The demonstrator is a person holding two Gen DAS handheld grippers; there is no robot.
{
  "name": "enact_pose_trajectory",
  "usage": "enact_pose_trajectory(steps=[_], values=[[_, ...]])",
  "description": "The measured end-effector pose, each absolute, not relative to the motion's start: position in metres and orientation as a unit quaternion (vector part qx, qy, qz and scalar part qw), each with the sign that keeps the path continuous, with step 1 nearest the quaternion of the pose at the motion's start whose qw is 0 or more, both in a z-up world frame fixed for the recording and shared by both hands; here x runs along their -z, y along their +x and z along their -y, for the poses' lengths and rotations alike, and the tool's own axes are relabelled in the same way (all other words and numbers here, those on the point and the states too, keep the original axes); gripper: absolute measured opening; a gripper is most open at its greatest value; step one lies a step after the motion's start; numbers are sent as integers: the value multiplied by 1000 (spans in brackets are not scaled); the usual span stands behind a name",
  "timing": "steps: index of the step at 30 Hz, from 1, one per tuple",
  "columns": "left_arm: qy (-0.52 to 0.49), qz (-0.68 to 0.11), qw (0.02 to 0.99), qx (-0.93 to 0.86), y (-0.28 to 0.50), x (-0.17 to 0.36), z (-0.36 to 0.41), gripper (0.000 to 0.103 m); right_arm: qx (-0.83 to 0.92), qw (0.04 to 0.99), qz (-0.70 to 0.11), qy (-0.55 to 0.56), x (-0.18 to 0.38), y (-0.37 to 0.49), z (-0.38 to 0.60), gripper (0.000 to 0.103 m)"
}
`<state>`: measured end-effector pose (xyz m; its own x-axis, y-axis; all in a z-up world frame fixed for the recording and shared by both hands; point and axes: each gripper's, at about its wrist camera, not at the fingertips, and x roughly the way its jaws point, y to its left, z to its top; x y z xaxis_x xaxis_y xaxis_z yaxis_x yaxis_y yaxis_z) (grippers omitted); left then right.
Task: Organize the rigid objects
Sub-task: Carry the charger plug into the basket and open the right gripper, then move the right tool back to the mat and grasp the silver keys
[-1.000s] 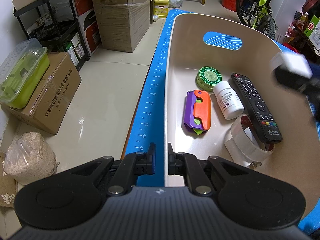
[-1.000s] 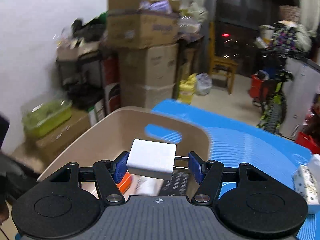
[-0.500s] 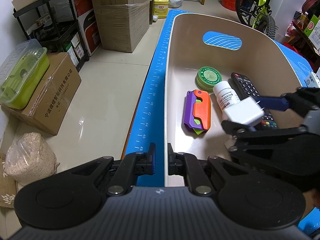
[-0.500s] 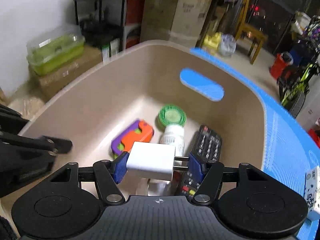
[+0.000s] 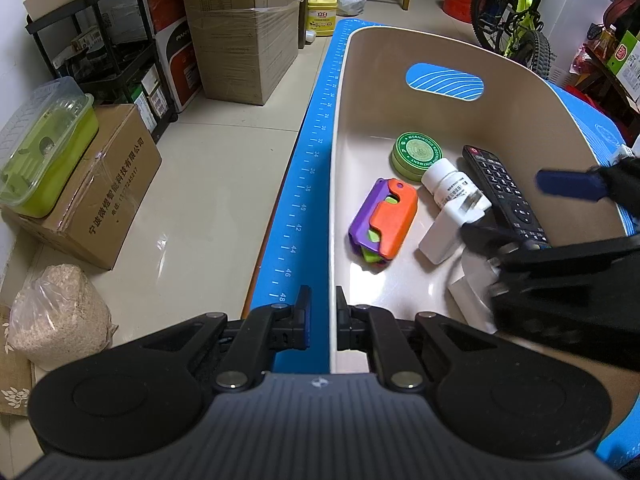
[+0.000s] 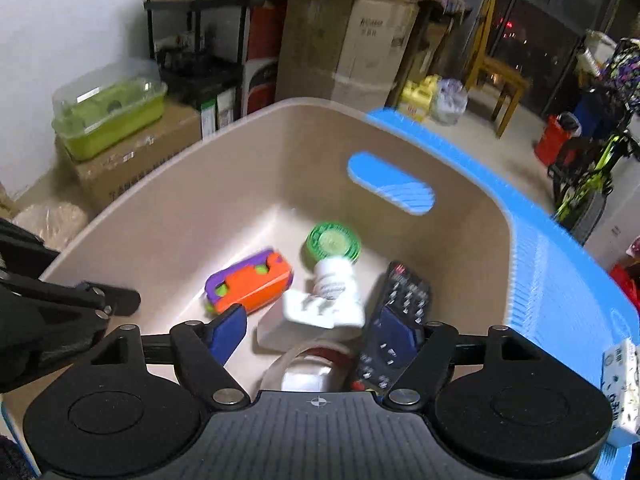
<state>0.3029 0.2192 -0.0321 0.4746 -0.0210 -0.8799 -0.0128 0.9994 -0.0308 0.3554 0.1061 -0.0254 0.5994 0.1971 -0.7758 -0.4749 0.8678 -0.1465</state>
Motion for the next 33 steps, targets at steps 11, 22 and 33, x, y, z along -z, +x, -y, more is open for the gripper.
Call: enact_pose_trajectory(steps=[11,22,33], values=[[-20,-513,858,4,303,33,-221,13,-143,929,-320,-117,-29,327,-36,79],[-18,-513,858,3,303,33,-221,13,-53,931,-346,-103,1,328,40,79],[-19,-513,858,4,303,34,-221,13,-37,896,-428,-109,78,332,50,79]])
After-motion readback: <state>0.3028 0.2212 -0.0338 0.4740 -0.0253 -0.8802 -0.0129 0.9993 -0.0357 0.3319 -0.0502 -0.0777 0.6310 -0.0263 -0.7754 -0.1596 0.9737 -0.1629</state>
